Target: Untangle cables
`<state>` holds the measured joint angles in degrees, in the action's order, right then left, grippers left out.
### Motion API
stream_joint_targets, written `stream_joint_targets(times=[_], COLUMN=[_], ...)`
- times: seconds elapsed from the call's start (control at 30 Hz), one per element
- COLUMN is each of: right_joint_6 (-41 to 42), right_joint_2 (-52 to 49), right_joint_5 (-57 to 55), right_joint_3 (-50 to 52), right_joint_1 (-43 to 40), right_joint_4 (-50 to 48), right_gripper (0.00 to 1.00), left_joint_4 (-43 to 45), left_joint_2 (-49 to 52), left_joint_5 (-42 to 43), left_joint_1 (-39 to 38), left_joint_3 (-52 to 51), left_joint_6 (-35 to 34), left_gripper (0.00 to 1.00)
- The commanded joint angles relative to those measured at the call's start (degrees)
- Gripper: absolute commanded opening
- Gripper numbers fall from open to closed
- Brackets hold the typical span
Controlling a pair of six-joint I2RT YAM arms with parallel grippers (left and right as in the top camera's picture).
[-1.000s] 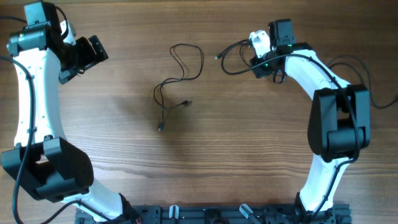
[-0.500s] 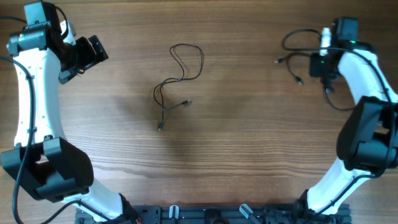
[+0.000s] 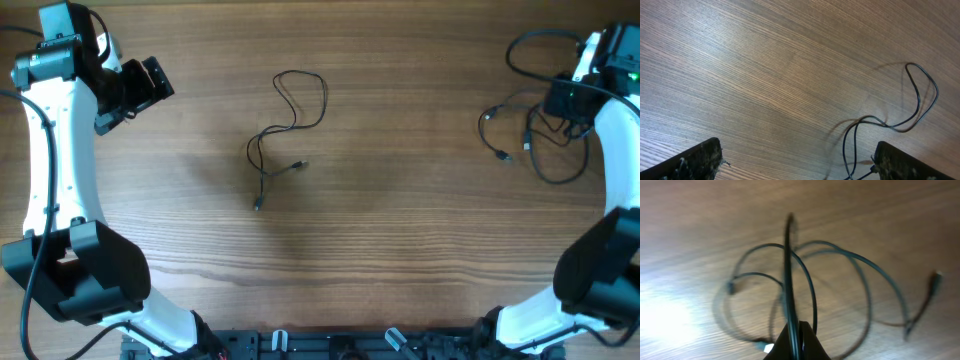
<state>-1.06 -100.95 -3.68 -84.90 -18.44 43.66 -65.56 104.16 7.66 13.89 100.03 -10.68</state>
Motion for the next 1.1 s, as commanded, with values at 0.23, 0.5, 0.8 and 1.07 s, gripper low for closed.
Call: stream_joint_targets(times=[0.23, 0.5, 0.8, 1.07], right_joint_6=[4.42, 4.02, 1.14, 1.22], right_joint_2=[-1.11, -2.84, -2.84, -9.20], right_joint_5=[1.64, 15.82, 44.54, 49.22], right_joint_3=[4.55, 4.63, 4.63, 4.76], right_joint_1=[4.76, 8.31, 8.31, 8.09], right_joint_4=[-2.62, -7.23, -8.28, -6.82], right_gripper=[0.04, 0.85, 0.82, 0.04], left_joint_4=[0.00, 0.00, 0.00, 0.00], left_joint_2=[0.00, 0.00, 0.00, 0.00], left_joint_5=[0.85, 0.85, 0.85, 0.85], left_joint_1=[0.22, 0.22, 0.22, 0.22], left_joint_3=[0.37, 0.37, 0.37, 0.37], left_joint_6=[-0.50, -0.50, -0.50, -0.50], left_gripper=[1.00, 1.00, 1.00, 1.00])
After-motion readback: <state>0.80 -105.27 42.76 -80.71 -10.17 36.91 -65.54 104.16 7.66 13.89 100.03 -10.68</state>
